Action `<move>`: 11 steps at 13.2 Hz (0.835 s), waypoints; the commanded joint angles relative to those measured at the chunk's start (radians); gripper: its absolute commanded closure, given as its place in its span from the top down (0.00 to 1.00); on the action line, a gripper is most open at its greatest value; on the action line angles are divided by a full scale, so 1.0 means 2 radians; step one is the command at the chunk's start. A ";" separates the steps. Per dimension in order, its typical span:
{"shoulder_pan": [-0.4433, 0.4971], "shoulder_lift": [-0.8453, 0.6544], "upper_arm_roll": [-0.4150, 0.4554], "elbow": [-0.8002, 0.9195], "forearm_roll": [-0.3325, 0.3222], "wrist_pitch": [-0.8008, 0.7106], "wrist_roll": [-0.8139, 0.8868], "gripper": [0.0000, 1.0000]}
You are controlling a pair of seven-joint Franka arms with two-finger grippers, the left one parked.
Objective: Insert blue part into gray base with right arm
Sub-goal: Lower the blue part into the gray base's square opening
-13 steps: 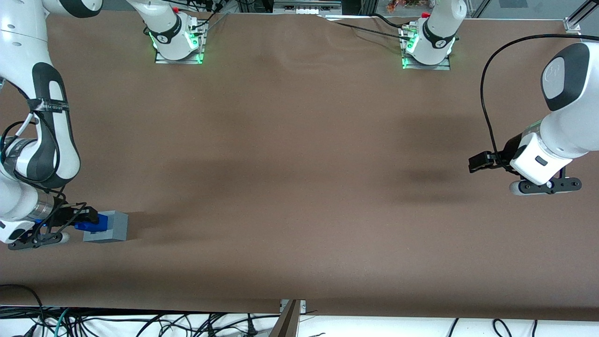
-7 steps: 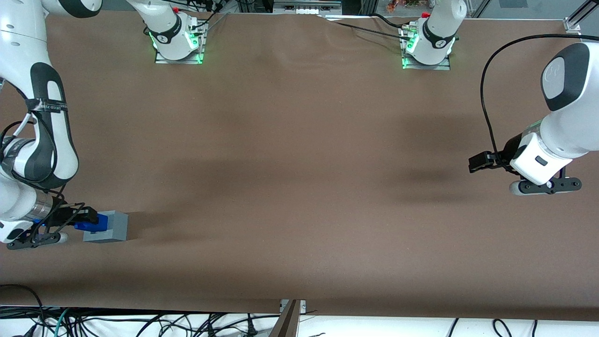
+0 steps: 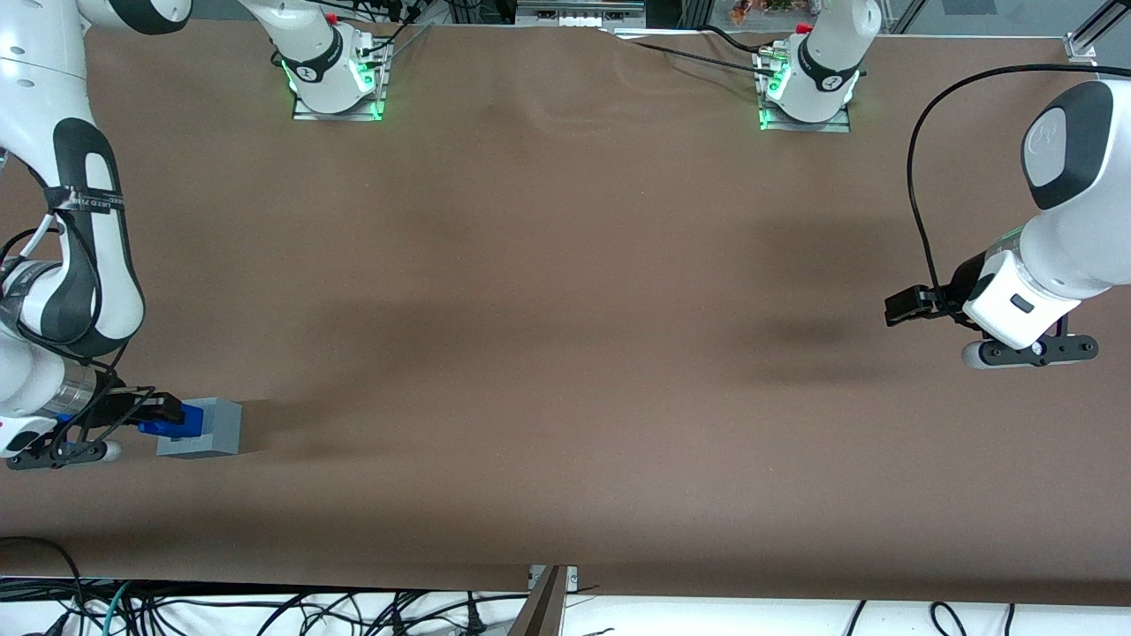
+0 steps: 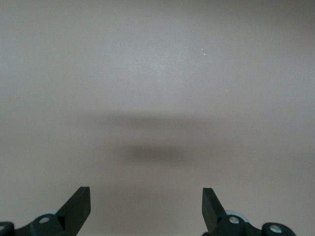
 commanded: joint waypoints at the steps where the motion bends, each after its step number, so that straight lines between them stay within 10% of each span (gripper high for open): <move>1: -0.006 0.034 0.002 -0.010 0.009 0.007 -0.005 0.31; 11: -0.016 0.037 0.002 -0.010 0.006 0.006 -0.013 0.31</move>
